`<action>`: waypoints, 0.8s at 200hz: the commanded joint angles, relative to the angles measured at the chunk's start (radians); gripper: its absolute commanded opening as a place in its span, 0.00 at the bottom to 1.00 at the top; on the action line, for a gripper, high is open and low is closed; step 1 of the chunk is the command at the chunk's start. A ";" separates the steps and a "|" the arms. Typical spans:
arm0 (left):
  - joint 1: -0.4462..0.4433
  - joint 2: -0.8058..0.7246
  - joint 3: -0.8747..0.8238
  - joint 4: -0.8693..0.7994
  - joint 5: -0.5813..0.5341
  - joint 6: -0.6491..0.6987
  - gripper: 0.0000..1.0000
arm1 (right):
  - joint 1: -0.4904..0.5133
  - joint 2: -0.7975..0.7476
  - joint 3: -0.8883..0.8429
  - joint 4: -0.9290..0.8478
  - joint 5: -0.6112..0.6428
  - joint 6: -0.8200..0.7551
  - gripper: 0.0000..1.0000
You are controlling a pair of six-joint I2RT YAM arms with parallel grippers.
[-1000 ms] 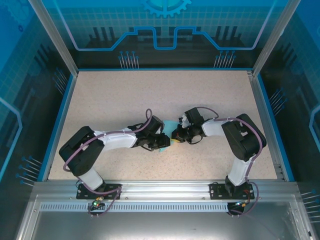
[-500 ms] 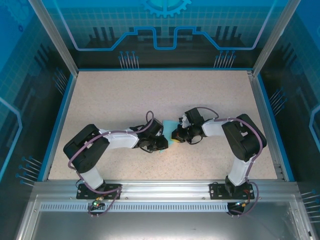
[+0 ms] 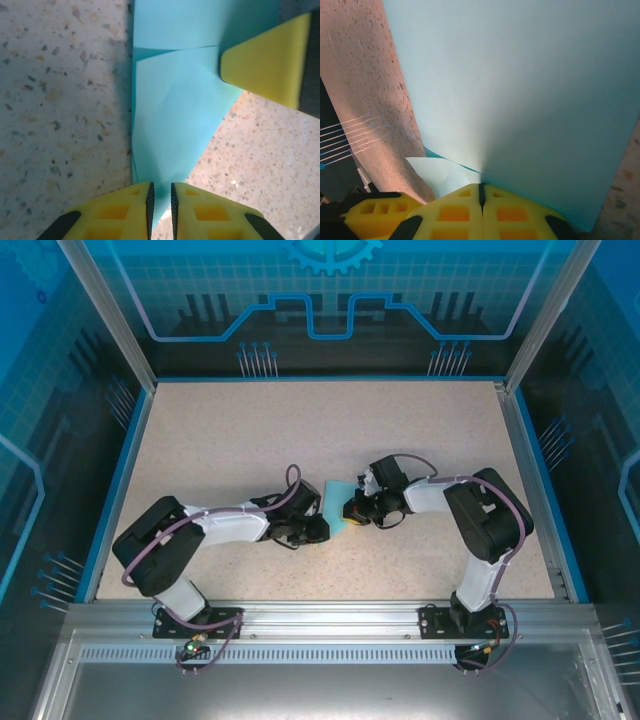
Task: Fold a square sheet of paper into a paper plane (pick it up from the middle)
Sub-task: Third fold the triangle at the center of the table.
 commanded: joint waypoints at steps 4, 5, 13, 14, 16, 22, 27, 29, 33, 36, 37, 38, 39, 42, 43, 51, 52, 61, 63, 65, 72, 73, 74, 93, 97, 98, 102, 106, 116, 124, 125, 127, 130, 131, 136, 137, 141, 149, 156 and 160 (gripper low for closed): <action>0.002 -0.067 0.002 -0.019 0.051 0.014 0.20 | -0.008 0.022 -0.026 -0.115 0.108 -0.009 0.04; 0.001 -0.068 0.003 -0.018 0.053 0.013 0.20 | -0.009 0.022 -0.025 -0.115 0.107 -0.008 0.04; 0.001 -0.071 0.009 -0.008 0.068 0.004 0.20 | -0.010 0.023 -0.024 -0.114 0.106 -0.008 0.04; 0.001 -0.071 0.011 -0.006 0.070 0.004 0.20 | -0.011 0.023 -0.024 -0.114 0.106 -0.009 0.04; -0.001 -0.070 0.011 -0.001 0.076 0.001 0.20 | -0.010 0.024 -0.024 -0.114 0.106 -0.009 0.04; -0.001 -0.068 0.011 0.019 0.090 -0.001 0.19 | -0.010 0.021 -0.023 -0.114 0.107 -0.007 0.04; 0.000 -0.063 0.012 0.031 0.098 -0.004 0.19 | -0.009 0.022 -0.023 -0.114 0.107 -0.007 0.04; 0.000 -0.061 0.013 0.035 0.099 -0.006 0.19 | -0.009 0.021 -0.023 -0.113 0.107 -0.006 0.04; -0.001 -0.054 0.017 0.039 0.102 -0.007 0.19 | -0.009 0.021 -0.024 -0.113 0.107 -0.005 0.04; -0.001 -0.047 0.020 0.038 0.103 -0.007 0.19 | -0.009 0.020 -0.023 -0.112 0.107 -0.005 0.04; -0.001 -0.046 0.021 0.038 0.104 -0.007 0.19 | -0.009 0.021 -0.022 -0.113 0.107 -0.005 0.04; -0.001 -0.043 0.023 0.037 0.104 -0.006 0.19 | -0.009 0.020 -0.022 -0.114 0.107 -0.005 0.04; -0.001 -0.041 0.024 0.036 0.105 -0.004 0.19 | -0.009 0.020 -0.023 -0.114 0.108 -0.006 0.04; -0.001 -0.033 0.027 0.034 0.106 -0.002 0.19 | -0.009 0.021 -0.023 -0.115 0.107 -0.006 0.04; -0.001 -0.030 0.027 0.033 0.107 -0.002 0.19 | -0.008 0.021 -0.023 -0.116 0.108 -0.006 0.04; 0.000 -0.008 0.034 0.029 0.114 0.000 0.19 | -0.009 0.019 -0.023 -0.121 0.111 -0.008 0.04; 0.000 -0.004 0.035 0.029 0.115 0.000 0.19 | -0.009 0.019 -0.023 -0.122 0.112 -0.008 0.04; -0.001 0.021 0.043 0.023 0.125 0.000 0.18 | -0.009 0.017 -0.023 -0.126 0.116 -0.010 0.04; -0.001 0.027 0.044 0.021 0.126 0.002 0.18 | -0.009 0.017 -0.023 -0.126 0.117 -0.010 0.04; -0.001 0.032 0.046 0.019 0.127 0.003 0.17 | -0.009 0.017 -0.024 -0.127 0.119 -0.010 0.04; -0.001 0.047 0.051 0.002 0.121 0.008 0.16 | -0.009 0.016 -0.025 -0.127 0.121 -0.010 0.04; 0.000 0.048 0.052 -0.001 0.120 0.008 0.16 | -0.010 0.016 -0.025 -0.127 0.121 -0.010 0.04; 0.000 0.050 0.051 -0.004 0.117 0.009 0.16 | -0.010 0.017 -0.025 -0.127 0.121 -0.010 0.04; -0.001 0.061 0.034 -0.052 0.061 0.015 0.15 | -0.011 0.016 -0.032 -0.125 0.123 -0.009 0.04; -0.001 0.061 0.028 -0.057 0.049 0.015 0.15 | -0.011 0.017 -0.032 -0.125 0.123 -0.009 0.04; 0.000 0.059 0.026 -0.058 0.047 0.014 0.15 | -0.011 0.017 -0.031 -0.125 0.123 -0.009 0.04; 0.000 0.059 0.017 -0.061 0.037 0.014 0.15 | -0.011 0.017 -0.033 -0.125 0.123 -0.011 0.04; 0.002 0.059 0.009 -0.061 0.030 0.015 0.16 | -0.011 0.017 -0.034 -0.126 0.122 -0.011 0.04; 0.003 0.066 -0.006 -0.077 0.014 0.016 0.15 | -0.011 0.014 -0.038 -0.125 0.122 -0.012 0.04; 0.005 0.070 -0.018 -0.087 0.002 0.012 0.15 | -0.014 0.011 -0.038 -0.129 0.124 -0.014 0.04; 0.006 0.070 -0.020 -0.087 0.001 0.012 0.14 | -0.014 0.010 -0.038 -0.129 0.125 -0.014 0.04; 0.006 0.070 -0.025 -0.086 0.000 0.011 0.14 | -0.014 0.009 -0.038 -0.130 0.125 -0.014 0.04; 0.005 0.072 -0.030 -0.084 0.000 0.007 0.14 | -0.015 0.008 -0.040 -0.129 0.124 -0.016 0.04; 0.005 0.073 -0.033 -0.083 -0.001 0.005 0.14 | -0.015 0.009 -0.040 -0.129 0.124 -0.016 0.04; 0.006 0.073 -0.042 -0.076 0.001 0.000 0.14 | -0.016 0.006 -0.041 -0.131 0.124 -0.017 0.04; 0.007 0.073 -0.044 -0.075 0.002 -0.001 0.15 | -0.016 0.005 -0.041 -0.132 0.125 -0.017 0.04; 0.006 0.072 -0.051 -0.069 0.004 -0.005 0.14 | -0.017 0.003 -0.040 -0.134 0.125 -0.018 0.04; 0.006 0.068 -0.067 -0.059 0.009 -0.016 0.14 | -0.019 0.003 -0.040 -0.141 0.129 -0.022 0.04; 0.006 0.062 -0.080 -0.054 0.006 -0.024 0.14 | -0.021 0.002 -0.039 -0.141 0.127 -0.023 0.04; 0.007 0.060 -0.087 -0.056 0.002 -0.027 0.14 | -0.021 0.002 -0.040 -0.141 0.126 -0.023 0.04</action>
